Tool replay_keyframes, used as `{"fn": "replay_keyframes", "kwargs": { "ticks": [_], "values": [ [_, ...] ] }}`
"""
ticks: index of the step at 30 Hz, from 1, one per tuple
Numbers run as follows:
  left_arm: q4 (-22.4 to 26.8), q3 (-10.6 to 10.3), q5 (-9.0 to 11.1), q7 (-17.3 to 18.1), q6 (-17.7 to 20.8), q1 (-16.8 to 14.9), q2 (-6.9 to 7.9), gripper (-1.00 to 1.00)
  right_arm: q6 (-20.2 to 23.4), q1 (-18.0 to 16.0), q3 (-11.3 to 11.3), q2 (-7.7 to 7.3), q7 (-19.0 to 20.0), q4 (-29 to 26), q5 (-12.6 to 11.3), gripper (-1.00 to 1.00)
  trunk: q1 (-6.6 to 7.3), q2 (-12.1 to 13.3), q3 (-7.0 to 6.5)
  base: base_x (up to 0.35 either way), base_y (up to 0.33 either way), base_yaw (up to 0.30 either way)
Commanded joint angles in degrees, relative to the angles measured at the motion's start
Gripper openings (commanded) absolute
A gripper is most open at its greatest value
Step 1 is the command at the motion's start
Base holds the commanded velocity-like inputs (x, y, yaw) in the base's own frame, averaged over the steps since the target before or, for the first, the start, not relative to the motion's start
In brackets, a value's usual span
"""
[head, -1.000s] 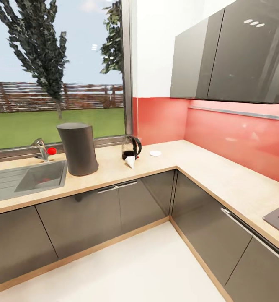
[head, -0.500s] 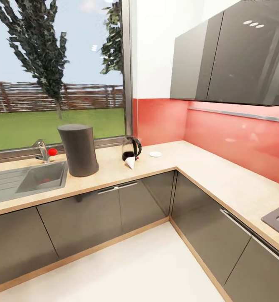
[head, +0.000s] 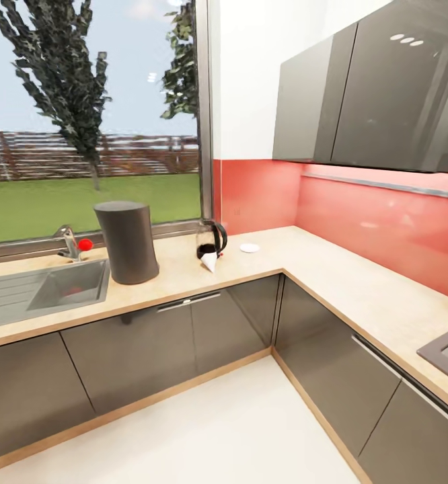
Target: Set up a coffee station on the kitchen countertop: keep the coffee maker on the countertop, move the bottle of coffee from the kitchen shelf to the counter next to the coffee maker, place a paper coffee filter on top of the coffee maker, put the saucer next to the coffee maker with the coffee cup on the saucer, and place the electric kettle next to the coffee maker.
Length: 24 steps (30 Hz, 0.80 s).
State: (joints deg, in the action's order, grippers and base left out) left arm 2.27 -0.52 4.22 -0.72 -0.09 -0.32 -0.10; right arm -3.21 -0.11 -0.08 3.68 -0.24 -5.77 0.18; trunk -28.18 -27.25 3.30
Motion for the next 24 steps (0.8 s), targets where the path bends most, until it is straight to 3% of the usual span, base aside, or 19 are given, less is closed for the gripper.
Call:
{"fn": "replay_keyframes", "kwargs": {
  "ticks": [1,11,24],
  "values": [
    [0.0,-0.1,0.5,-0.1,0.0,0.0,0.03,1.00,-0.1,0.0,0.0,0.01,0.0,0.0,0.0,1.00,0.20,0.3,-0.08,0.000,0.000,0.000],
    [0.0,0.0,0.5,-0.1,0.0,0.0,0.10,1.00,-0.5,0.0,-0.1,0.42,0.3,-1.7,-0.2,1.00,2.40,4.3,-1.87,0.000,0.000,0.000],
    [0.0,0.0,0.5,-0.1,0.0,0.0,0.17,1.00,-0.5,-0.1,-0.1,0.53,0.4,-2.1,-0.3,1.00,2.40,4.3,-1.87,0.000,0.000,0.000]
  ]
}}
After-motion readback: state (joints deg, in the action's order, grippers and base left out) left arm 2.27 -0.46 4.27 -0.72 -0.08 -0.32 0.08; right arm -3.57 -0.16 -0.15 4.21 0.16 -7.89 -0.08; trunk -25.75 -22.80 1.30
